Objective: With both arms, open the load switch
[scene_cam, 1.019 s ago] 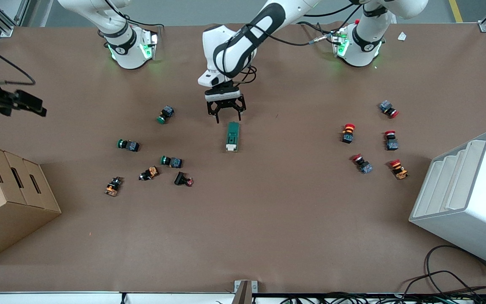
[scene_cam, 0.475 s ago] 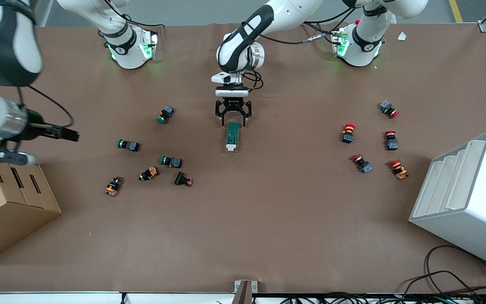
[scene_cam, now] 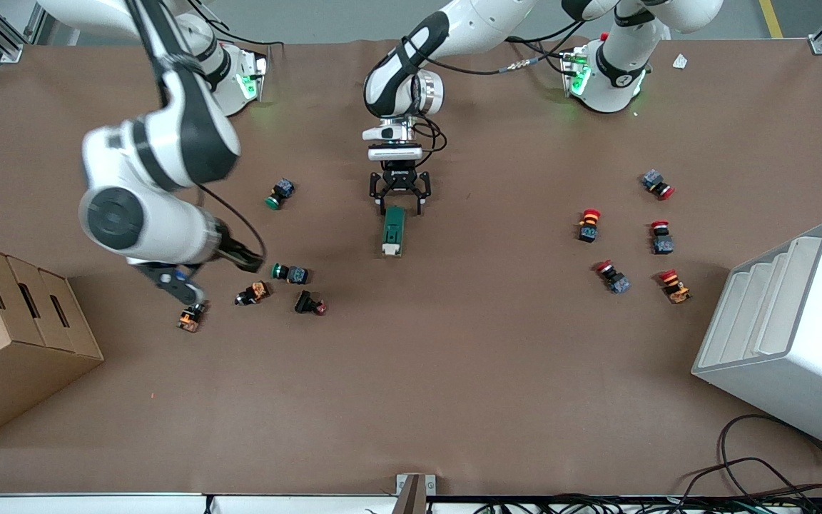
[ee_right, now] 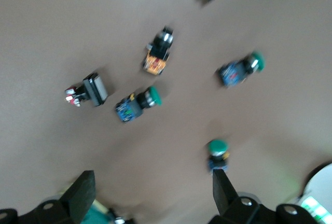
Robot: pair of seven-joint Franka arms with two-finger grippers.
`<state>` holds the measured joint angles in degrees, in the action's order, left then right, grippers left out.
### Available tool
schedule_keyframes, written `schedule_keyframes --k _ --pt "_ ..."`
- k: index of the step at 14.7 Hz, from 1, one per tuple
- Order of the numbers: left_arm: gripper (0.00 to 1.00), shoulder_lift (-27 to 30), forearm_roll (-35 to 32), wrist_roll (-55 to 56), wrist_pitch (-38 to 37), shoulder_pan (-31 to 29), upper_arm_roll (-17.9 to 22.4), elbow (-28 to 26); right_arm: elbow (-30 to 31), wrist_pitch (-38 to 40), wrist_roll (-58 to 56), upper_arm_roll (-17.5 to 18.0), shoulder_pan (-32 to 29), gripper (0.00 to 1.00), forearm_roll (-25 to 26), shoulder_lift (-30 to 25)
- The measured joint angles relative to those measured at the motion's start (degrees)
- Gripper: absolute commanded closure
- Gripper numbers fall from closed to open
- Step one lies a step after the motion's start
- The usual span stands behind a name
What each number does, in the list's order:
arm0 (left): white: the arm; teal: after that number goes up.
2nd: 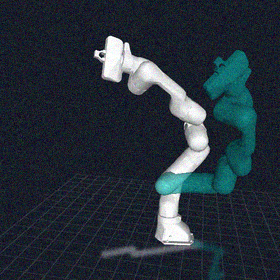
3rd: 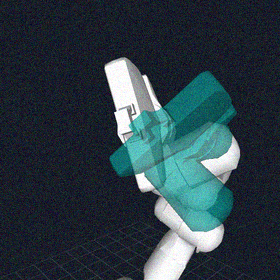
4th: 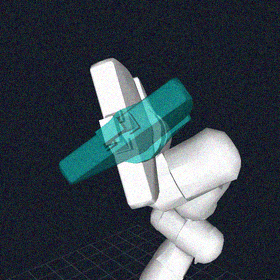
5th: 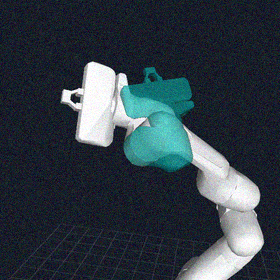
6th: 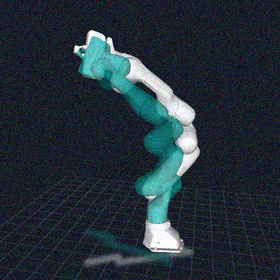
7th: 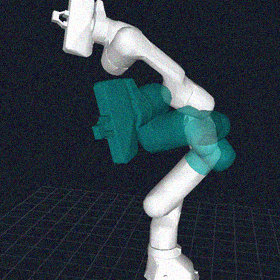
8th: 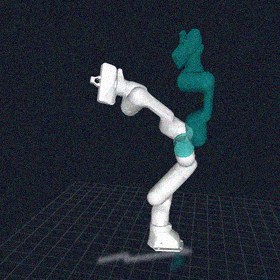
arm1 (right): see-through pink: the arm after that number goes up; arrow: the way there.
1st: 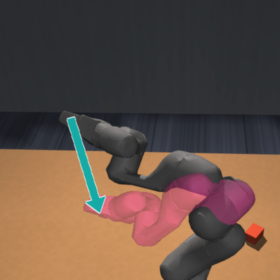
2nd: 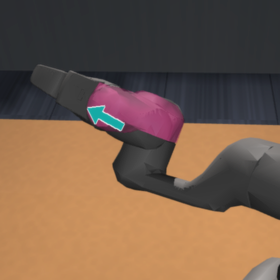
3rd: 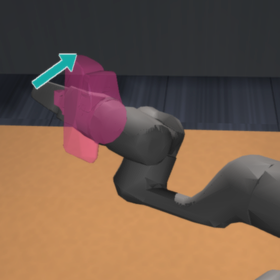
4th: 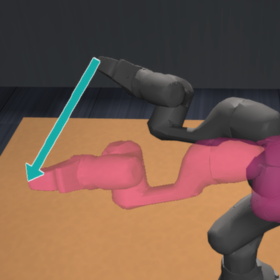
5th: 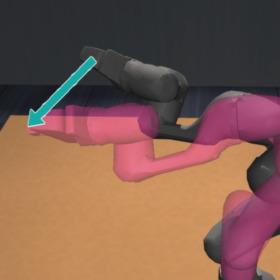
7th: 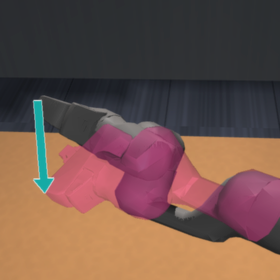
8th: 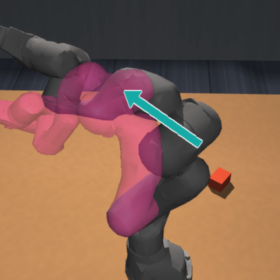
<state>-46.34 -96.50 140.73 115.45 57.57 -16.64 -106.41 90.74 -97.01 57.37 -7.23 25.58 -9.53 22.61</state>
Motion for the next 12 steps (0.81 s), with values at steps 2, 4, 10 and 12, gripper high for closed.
schedule_keyframes --k 2,4,10,12 --pt "0.01 -1.24 0.0 0.05 -1.51 0.48 -0.01 1.39 -3.34 -0.32 9.1 0.05 2.27 0.0 -2.62 4.58" --pt "0.01 -2.09 -0.07 1.12 -2.17 0.74 0.02 2.47 -7.6 -0.34 17.42 0.21 4.92 0.0 -4.31 9.63" --pt "0.01 -3.11 -3.61 7.12 -2.13 0.81 0.02 3.42 -12.9 -8.0 40.71 6.09 8.56 0.0 -4.97 20.83" --pt "0.01 -3.14 -3.73 7.15 -2.13 0.82 0.03 3.43 -13.13 -10.48 45.13 8.18 8.7 0.0 -4.98 23.51"
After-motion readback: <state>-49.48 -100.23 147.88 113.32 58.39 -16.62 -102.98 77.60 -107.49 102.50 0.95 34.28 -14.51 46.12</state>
